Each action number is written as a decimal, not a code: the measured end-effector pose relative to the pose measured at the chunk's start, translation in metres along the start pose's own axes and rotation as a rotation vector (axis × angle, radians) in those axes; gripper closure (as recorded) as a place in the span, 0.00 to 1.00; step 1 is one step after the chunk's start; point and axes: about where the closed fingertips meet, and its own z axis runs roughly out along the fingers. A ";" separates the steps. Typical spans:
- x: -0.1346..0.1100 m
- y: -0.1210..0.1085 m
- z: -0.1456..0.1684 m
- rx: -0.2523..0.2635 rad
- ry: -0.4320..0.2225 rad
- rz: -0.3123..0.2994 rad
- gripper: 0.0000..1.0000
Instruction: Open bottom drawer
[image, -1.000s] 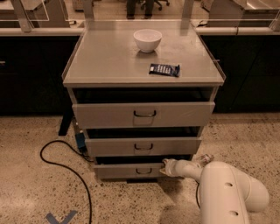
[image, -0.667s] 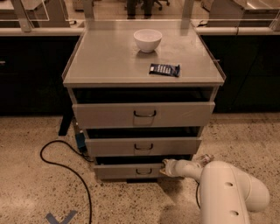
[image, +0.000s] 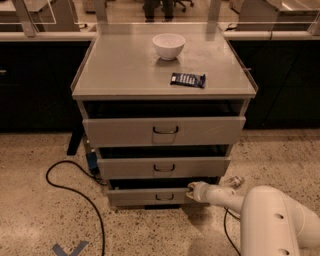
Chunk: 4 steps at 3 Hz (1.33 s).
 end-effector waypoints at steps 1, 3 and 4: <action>0.006 0.024 -0.013 0.012 -0.005 0.007 1.00; 0.000 0.042 -0.017 0.008 -0.019 0.008 0.58; 0.000 0.042 -0.017 0.008 -0.019 0.008 0.35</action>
Offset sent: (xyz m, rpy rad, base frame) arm -0.0206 -0.0031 -0.0032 0.0058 -0.0078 -0.0063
